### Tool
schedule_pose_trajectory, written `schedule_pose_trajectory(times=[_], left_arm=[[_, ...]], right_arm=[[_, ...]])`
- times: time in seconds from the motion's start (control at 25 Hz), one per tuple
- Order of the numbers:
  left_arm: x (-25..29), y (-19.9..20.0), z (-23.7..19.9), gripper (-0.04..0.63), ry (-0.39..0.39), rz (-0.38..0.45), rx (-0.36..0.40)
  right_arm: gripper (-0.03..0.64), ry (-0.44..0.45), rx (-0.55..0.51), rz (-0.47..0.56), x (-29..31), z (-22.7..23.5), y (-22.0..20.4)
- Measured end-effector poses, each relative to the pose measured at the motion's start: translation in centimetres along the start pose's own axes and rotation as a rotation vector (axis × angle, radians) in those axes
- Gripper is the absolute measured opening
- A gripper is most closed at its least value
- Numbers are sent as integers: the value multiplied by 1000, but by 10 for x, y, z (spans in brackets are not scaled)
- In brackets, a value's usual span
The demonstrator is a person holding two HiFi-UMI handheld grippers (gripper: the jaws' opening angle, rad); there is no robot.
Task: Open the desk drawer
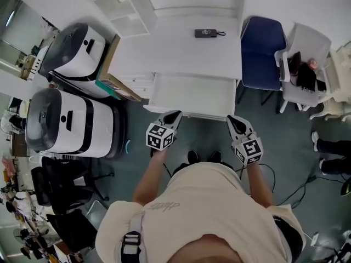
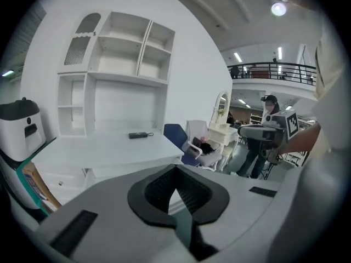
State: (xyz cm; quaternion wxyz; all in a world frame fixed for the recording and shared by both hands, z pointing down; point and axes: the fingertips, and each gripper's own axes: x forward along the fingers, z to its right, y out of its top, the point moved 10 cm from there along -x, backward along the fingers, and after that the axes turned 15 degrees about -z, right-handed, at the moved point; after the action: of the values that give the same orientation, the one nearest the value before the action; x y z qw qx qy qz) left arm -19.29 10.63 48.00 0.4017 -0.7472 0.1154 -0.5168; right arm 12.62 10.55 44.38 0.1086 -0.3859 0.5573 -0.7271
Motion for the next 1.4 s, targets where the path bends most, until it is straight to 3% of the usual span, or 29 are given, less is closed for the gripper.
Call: schedule_pose_trajectory(times=[0.24, 0.36, 0.64, 0.88, 1.04, 1.4], left_arm=[[-32, 38, 1, 3, -21, 103, 70], [-54, 53, 1, 3, -42, 177, 29], [-95, 92, -2, 3, -4, 303, 58], [-116, 112, -3, 3, 45, 362, 80], [-122, 122, -6, 3, 73, 397, 92], [-126, 125, -6, 3, 86, 429, 92]], right_arm=[[-3, 16, -18, 54, 3, -13, 43], [-3, -6, -27, 42, -2, -20, 63], [-3, -45, -70, 63, -7, -22, 105], [-3, -58, -82, 98, -15, -25, 137], [-3, -21, -107, 130, -19, -28, 152], [-3, -29, -127, 123, -20, -28, 151]])
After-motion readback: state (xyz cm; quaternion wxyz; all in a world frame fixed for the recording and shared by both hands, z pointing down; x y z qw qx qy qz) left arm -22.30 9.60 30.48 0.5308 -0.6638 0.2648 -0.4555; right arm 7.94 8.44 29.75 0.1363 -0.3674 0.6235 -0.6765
